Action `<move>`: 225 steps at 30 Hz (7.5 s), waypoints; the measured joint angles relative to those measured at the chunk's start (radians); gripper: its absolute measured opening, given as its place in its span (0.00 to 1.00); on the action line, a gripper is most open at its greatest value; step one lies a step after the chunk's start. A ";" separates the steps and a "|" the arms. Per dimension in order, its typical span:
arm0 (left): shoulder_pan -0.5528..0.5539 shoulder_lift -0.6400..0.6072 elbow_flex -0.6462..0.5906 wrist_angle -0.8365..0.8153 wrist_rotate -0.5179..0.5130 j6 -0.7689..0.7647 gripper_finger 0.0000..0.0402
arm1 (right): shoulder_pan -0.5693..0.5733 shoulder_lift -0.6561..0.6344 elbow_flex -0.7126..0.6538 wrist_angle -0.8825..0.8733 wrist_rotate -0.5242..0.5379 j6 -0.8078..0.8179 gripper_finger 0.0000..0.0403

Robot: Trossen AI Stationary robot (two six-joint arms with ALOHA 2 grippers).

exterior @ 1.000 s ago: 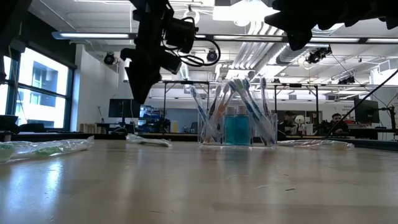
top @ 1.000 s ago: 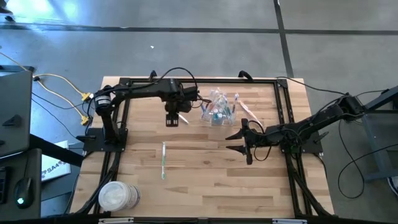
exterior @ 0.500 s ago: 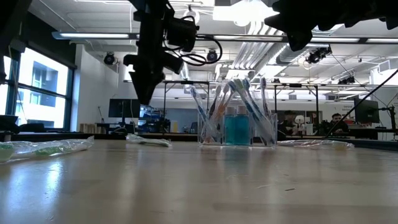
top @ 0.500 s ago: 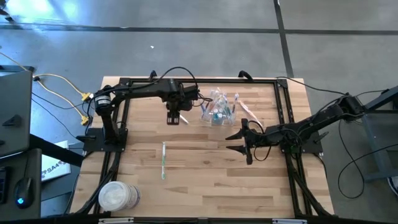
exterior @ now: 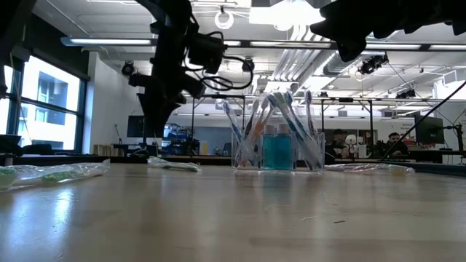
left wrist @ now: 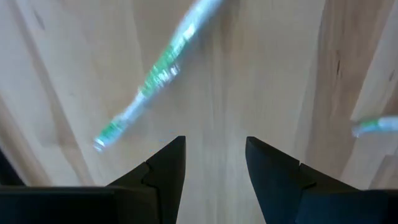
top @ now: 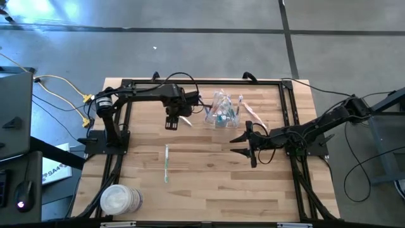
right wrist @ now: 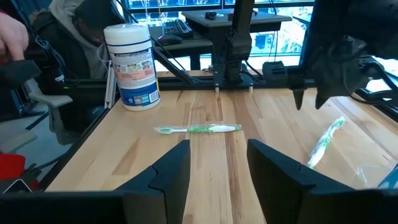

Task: Pick & Place toothbrushing station
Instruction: Put the top green toothbrush into the transparent organizer

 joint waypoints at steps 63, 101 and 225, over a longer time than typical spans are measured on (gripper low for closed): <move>0.121 0.026 -0.311 0.547 0.088 0.263 0.39 | 0.000 0.000 0.000 0.015 0.000 -0.003 0.38; -0.597 -0.190 -0.110 0.087 -0.578 0.047 0.02 | -0.001 0.000 0.000 0.033 0.000 0.112 0.38; -0.729 -0.028 -0.133 1.124 -0.932 0.379 0.38 | -0.095 0.287 0.051 0.387 0.016 -0.024 0.03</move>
